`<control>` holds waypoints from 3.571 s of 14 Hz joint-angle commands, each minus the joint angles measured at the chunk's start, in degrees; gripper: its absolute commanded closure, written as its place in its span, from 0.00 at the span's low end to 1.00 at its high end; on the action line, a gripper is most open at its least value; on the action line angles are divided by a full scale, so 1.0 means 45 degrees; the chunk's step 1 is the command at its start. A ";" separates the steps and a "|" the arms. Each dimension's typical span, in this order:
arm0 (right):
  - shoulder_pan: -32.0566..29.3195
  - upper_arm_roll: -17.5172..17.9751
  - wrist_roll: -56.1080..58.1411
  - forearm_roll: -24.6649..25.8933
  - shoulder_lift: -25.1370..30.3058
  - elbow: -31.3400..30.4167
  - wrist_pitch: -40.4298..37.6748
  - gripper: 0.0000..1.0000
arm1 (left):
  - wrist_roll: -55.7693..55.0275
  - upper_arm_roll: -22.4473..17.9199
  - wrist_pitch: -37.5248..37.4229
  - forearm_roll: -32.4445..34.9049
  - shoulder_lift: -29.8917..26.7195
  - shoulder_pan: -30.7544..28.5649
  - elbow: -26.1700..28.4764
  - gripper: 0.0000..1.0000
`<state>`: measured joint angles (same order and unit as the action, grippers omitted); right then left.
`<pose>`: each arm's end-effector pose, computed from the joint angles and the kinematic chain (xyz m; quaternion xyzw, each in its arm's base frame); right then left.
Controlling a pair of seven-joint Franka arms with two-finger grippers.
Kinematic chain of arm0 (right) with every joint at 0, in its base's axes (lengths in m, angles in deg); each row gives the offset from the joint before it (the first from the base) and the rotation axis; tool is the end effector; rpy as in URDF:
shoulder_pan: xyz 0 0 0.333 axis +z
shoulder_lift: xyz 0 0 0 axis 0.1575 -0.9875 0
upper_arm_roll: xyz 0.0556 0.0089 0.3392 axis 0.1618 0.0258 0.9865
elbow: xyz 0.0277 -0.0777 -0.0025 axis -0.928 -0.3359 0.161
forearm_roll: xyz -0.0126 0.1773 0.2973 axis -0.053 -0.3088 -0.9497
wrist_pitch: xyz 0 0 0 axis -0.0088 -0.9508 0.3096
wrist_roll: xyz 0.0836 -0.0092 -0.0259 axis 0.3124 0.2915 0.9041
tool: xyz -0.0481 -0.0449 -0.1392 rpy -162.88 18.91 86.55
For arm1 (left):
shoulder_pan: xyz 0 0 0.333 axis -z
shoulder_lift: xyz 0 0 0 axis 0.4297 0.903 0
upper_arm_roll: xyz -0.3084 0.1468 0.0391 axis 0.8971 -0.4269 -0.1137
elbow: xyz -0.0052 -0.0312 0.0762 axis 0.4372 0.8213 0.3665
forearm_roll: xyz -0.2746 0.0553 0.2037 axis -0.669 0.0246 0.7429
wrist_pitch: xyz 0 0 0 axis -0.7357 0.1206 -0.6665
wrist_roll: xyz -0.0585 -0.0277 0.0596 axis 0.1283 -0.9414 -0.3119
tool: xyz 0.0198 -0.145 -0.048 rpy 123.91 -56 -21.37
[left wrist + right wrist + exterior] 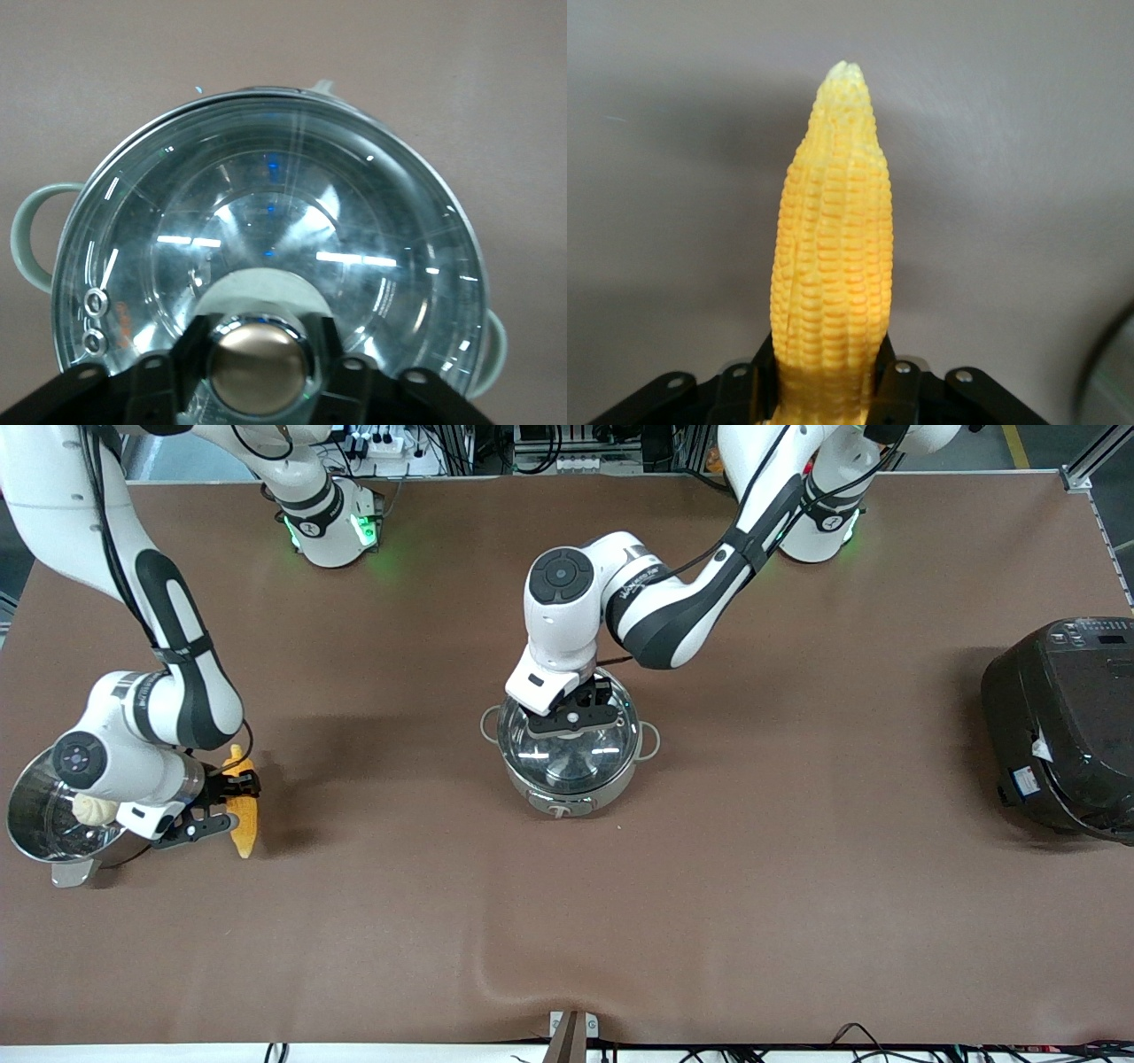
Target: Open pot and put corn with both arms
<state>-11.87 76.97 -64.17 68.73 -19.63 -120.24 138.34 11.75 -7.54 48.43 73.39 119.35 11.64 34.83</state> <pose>0.6068 -0.0541 0.2661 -0.9841 -0.1606 0.0762 0.0023 0.4777 -0.5114 0.3438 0.9968 0.0742 0.0277 0.0128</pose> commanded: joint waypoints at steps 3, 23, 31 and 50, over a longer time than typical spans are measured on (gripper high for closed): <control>0.0878 0.0089 0.0179 -0.0843 0.0577 0.2523 -0.3387 0.66 | -0.0413 -0.0009 -0.0104 0.0280 -0.0119 0.0041 -0.0338 1.00; 1.1094 0.0128 -1.3980 0.0031 -0.0377 0.4086 -0.1241 0.73 | 0.6053 0.0127 0.0197 -0.1108 -0.3500 -0.8651 0.4673 1.00; 1.1015 0.0109 -1.4644 0.0092 -0.1297 0.4086 -0.0243 0.00 | 0.5877 0.0127 0.4503 -0.0912 -0.2603 -0.8593 0.7162 0.47; 0.2621 -0.0028 -0.7244 0.0014 0.4228 0.4066 -0.6821 0.00 | 1.1865 0.0029 -0.5176 -0.2024 -0.8577 -0.9782 0.3866 0.00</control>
<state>3.30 75.46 -99.65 68.19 -4.71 -100.28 110.47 58.87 -7.77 31.51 66.62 81.25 -30.44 56.92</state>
